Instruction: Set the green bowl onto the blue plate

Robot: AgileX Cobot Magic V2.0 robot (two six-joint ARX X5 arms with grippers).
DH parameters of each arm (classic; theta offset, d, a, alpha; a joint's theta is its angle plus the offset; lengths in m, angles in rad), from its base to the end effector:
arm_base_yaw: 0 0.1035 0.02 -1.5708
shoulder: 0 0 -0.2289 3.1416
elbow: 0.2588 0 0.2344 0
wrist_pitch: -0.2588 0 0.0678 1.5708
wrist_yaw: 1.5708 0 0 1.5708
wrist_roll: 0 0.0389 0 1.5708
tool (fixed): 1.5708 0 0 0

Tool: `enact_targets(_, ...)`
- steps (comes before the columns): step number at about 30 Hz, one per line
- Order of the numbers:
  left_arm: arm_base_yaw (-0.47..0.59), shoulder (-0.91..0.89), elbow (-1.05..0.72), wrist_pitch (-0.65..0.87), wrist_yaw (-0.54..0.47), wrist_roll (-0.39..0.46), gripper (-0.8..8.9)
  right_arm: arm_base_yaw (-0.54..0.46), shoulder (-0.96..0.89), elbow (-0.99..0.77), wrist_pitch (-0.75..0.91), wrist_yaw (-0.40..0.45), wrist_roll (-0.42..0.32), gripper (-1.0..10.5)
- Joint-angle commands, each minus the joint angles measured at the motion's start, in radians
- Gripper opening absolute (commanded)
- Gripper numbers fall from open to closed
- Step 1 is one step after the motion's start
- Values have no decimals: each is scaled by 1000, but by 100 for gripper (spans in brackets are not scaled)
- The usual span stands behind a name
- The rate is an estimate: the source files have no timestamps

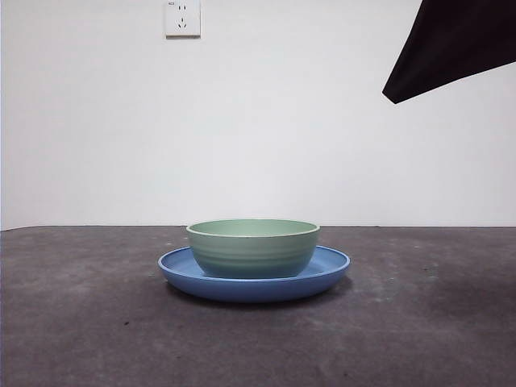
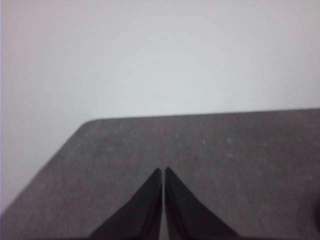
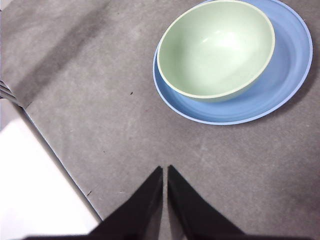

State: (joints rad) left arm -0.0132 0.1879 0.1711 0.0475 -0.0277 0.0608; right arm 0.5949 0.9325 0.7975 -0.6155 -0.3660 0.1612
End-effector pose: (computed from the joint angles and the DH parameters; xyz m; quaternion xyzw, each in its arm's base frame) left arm 0.1293 -0.0006 0.2057 0.0301 -0.0151 0.0077 0.9994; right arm 0.1515 0.1193 0.2453 0.0247 0.3975 0.3993 0.8258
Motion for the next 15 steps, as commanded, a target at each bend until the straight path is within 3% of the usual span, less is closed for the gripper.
enact_targets(1, 3, -35, -45, -1, -4, -21, 9, 8, 6, 9, 10, 0, -5, 9)
enact_targets(15, 3, -163, -128, -160, -4, -26, 9, 8, 6, 9, 10, 0, -5, 9)
